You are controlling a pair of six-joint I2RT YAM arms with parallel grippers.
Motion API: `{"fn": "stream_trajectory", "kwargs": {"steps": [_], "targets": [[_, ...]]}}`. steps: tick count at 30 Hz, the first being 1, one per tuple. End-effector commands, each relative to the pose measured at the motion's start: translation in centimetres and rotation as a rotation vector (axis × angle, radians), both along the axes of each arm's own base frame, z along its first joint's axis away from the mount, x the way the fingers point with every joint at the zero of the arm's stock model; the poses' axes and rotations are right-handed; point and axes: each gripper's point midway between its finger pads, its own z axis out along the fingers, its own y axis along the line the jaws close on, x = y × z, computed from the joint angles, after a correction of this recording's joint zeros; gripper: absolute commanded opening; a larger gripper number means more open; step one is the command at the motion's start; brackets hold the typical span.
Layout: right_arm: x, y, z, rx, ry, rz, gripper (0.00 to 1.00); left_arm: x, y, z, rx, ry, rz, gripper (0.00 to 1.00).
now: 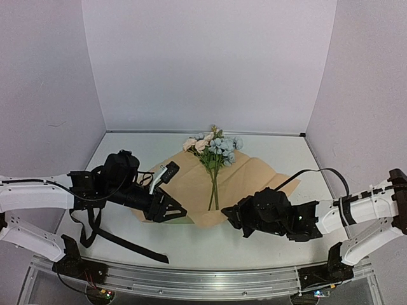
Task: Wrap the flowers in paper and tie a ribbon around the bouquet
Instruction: Pass from the left arm to the right
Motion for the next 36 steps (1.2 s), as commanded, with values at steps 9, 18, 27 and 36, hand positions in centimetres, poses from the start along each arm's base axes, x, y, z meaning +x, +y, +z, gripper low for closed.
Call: {"fn": "stream_trajectory", "kwargs": {"steps": [9,18,27,36], "targets": [[0.7,0.7,0.9,0.035,-0.001,-0.029,0.0,-0.2,-0.4,-0.9,0.061,-0.299,-0.031,0.56],[0.8,0.5,0.9,0.044,-0.004,-0.039,0.0,-0.3,-1.8,-0.2,0.092,-0.466,-0.116,0.53],[0.6,0.8,0.9,0.051,-0.002,-0.023,0.0,2.4,-3.2,-1.1,0.166,-0.555,-0.064,0.32],[0.5,-0.5,1.4,-0.037,-0.134,0.035,0.51,4.8,-5.7,-1.8,0.193,-0.631,-0.033,0.01]]}}
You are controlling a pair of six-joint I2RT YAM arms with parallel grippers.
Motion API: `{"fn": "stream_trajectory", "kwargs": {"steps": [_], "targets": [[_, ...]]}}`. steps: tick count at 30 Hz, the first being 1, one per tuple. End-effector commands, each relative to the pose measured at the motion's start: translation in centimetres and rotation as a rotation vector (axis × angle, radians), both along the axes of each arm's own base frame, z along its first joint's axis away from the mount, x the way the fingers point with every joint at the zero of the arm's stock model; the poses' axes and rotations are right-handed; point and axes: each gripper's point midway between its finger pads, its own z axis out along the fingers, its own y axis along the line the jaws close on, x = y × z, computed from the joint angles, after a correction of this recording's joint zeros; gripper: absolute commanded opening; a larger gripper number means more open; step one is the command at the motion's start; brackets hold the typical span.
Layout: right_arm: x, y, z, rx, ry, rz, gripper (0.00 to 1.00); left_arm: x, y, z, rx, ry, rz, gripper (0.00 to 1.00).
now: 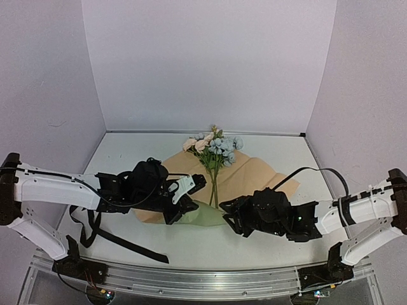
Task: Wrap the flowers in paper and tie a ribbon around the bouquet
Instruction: Pass from the left arm to the right, then fold the bottom corner of the flattened wrapping paper at the center of the board.
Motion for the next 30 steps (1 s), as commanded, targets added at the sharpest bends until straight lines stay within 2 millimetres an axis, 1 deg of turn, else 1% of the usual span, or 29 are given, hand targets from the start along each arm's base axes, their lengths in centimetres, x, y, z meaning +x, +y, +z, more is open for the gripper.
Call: {"fn": "stream_trajectory", "kwargs": {"steps": [1,3,5,7,9,11,13,15,17,19,22,24,28,30], "targets": [[0.2,-1.0,1.3,-0.048,-0.123,0.032,0.56,2.5,-2.3,2.5,-0.065,-0.126,0.035,0.0],[0.0,-1.8,1.2,-0.103,-0.167,0.056,0.65,3.1,-2.7,1.8,-0.051,-0.136,0.045,0.0],[0.0,-3.2,1.0,-0.207,-0.229,0.081,0.73,3.9,-2.9,1.5,-0.048,-0.147,0.057,0.0],[0.0,-4.3,1.8,-0.295,-0.307,0.114,0.77,5.4,-2.6,1.1,-0.041,-0.166,0.099,0.0],[-0.1,-5.0,2.6,-0.392,-0.383,0.166,0.81,6.5,-2.6,0.9,-0.042,-0.178,0.113,0.0],[-0.3,-5.0,3.5,-0.484,-0.467,0.251,0.85,7.6,-2.5,0.8,-0.043,-0.174,0.116,0.0],[-0.5,-4.7,3.8,-0.574,-0.535,0.346,0.85,8.3,-2.7,0.9,-0.052,-0.158,0.101,0.01],[-0.8,-4.1,3.7,-0.649,-0.587,0.438,0.85,9.3,-2.8,0.6,-0.05,-0.144,0.096,0.01],[-1.0,-3.5,2.7,-0.711,-0.609,0.526,0.84,10.2,-2.7,0.2,-0.045,-0.131,0.092,0.01],[-1.2,-2.7,2.4,-0.752,-0.637,0.602,0.82,10.5,-3.0,-0.1,-0.041,-0.122,0.073,0.03],[-1.0,-1.9,0.9,-0.83,-0.634,0.672,0.76,11.2,-3.5,-1.0,-0.02,-0.108,0.059,0.04],[-0.7,-1.4,0.3,-0.866,-0.635,0.7,0.72,11.7,-3.7,-1.8,-0.01,-0.088,0.057,0.04],[-0.2,-0.2,-1.3,-0.924,-0.627,0.754,0.61,12.6,-4.0,-2.4,-0.012,-0.075,0.061,0.05],[0.0,0.2,-2.2,-0.95,-0.622,0.773,0.58,13.2,-3.9,-2.5,-0.015,-0.068,0.067,0.05]]}}
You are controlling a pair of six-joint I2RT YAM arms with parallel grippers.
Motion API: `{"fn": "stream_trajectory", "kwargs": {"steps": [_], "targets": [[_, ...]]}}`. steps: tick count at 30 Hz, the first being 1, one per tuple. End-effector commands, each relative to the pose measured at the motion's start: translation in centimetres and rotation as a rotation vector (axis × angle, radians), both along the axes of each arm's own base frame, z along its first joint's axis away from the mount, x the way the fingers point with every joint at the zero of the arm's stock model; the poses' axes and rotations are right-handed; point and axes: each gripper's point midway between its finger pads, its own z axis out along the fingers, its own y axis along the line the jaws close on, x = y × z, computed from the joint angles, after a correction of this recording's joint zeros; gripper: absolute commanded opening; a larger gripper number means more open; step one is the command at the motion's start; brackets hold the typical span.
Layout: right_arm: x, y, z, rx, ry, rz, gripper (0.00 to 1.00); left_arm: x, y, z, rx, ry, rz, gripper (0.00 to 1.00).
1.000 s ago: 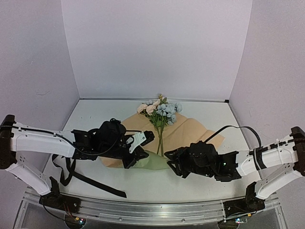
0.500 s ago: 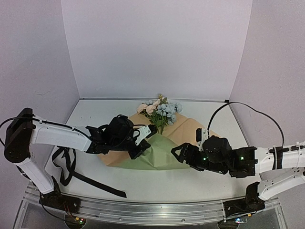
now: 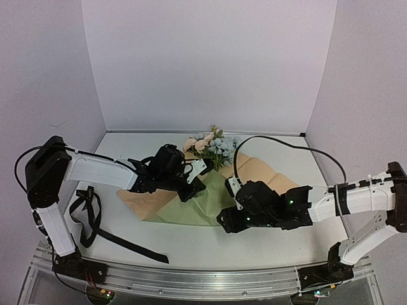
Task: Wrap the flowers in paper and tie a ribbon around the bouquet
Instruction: Fold the bottom corner of the flattened wrapping paper at the center of the board, then press the fold line on the 1/4-folded wrapping paper.
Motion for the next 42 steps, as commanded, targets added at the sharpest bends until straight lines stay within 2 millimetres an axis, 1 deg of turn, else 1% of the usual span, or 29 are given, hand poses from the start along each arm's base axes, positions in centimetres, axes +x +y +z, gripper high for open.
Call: {"fn": "stream_trajectory", "kwargs": {"steps": [1,5,11,16,20,24,26,28,30,31,33,35,36,39,42], "targets": [[0.7,1.3,-0.6,-0.083,-0.036,0.06,0.57,1.8,-0.9,1.5,-0.049,-0.017,-0.011,0.05],[1.4,1.9,-1.5,-0.129,-0.055,0.07,0.54,3.0,-0.3,1.2,-0.058,-0.002,0.021,0.07],[2.3,2.7,-2.9,-0.192,-0.065,0.075,0.52,4.4,-0.1,0.7,-0.064,0.016,0.034,0.1],[3.5,2.3,-4.1,-0.255,-0.086,0.037,0.48,5.2,0.0,0.7,-0.081,0.032,0.042,0.13],[4.2,1.5,-5.1,-0.294,-0.092,-0.019,0.45,5.4,-0.3,0.6,-0.087,0.052,0.039,0.21],[4.7,0.9,-5.9,-0.327,-0.089,-0.065,0.44,6.0,-0.2,0.4,-0.105,0.08,0.076,0.35],[4.9,0.8,-6.3,-0.331,-0.081,-0.076,0.44,6.7,0.5,0.5,-0.129,0.096,0.138,0.47],[5.0,0.7,-6.7,-0.339,-0.074,-0.079,0.44,7.8,1.7,1.7,-0.181,0.107,0.218,0.59],[5.2,0.7,-7.0,-0.345,-0.067,-0.081,0.44,8.7,3.6,2.7,-0.228,0.12,0.304,0.68],[5.3,0.6,-7.2,-0.347,-0.064,-0.084,0.44,9.2,4.5,3.8,-0.26,0.121,0.348,0.74],[5.5,0.5,-7.4,-0.349,-0.055,-0.089,0.44,9.8,6.5,4.8,-0.29,0.128,0.412,0.79],[5.7,0.4,-7.7,-0.353,-0.049,-0.092,0.44,10.0,8.1,6.4,-0.322,0.137,0.46,0.81],[5.9,0.4,-7.7,-0.354,-0.046,-0.096,0.44,9.7,8.5,6.5,-0.323,0.155,0.47,0.81],[6.1,0.2,-7.9,-0.357,-0.039,-0.104,0.44,8.1,9.4,7.7,-0.346,0.215,0.478,0.81],[6.4,-0.1,-8.1,-0.356,-0.026,-0.114,0.44,5.9,9.8,7.8,-0.369,0.306,0.471,0.74]]}}
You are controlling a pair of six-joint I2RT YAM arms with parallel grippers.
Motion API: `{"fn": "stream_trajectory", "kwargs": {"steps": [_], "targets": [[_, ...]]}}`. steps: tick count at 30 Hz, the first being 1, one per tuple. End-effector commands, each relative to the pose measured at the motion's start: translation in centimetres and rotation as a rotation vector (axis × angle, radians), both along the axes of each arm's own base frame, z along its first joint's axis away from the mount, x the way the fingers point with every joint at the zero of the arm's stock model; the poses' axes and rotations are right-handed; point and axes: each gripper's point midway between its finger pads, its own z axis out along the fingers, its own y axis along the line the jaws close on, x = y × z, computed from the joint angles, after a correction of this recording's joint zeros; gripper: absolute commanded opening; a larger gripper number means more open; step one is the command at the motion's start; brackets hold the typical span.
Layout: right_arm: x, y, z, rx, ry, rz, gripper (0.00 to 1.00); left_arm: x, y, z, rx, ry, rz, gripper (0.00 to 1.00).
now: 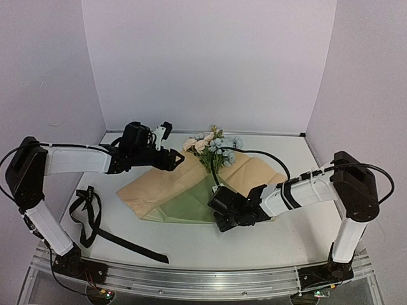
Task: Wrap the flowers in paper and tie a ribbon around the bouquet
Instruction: Press the fold line on the 1/4-folded wrapping paper, then press the fold line of the 1/4-folded wrapping paper.
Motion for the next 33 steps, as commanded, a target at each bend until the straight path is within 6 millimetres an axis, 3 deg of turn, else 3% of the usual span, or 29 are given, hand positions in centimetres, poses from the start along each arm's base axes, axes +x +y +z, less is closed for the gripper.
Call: {"fn": "stream_trajectory", "kwargs": {"steps": [1,7,13,21,33], "targets": [[1.1,0.2,0.5,0.015,-0.001,-0.036,0.44,-3.6,0.2,1.9,-0.121,0.124,-0.012,0.71],[1.5,-0.2,1.9,0.069,0.045,-0.064,0.48,-9.7,-1.9,-0.3,-0.222,0.359,-0.12,0.52],[0.2,-0.9,5.1,0.14,0.092,-0.091,0.55,-13.8,-4.7,-3.8,-0.229,0.493,-0.17,0.4],[-1.4,-1.8,6.1,0.227,0.146,-0.167,0.58,-13.9,-5.7,-6.6,-0.305,0.617,-0.111,0.27],[-1.3,-2.1,3.3,0.24,0.242,-0.211,0.53,-13.8,-2.9,-14.0,-0.172,0.742,0.098,0.13]]}}
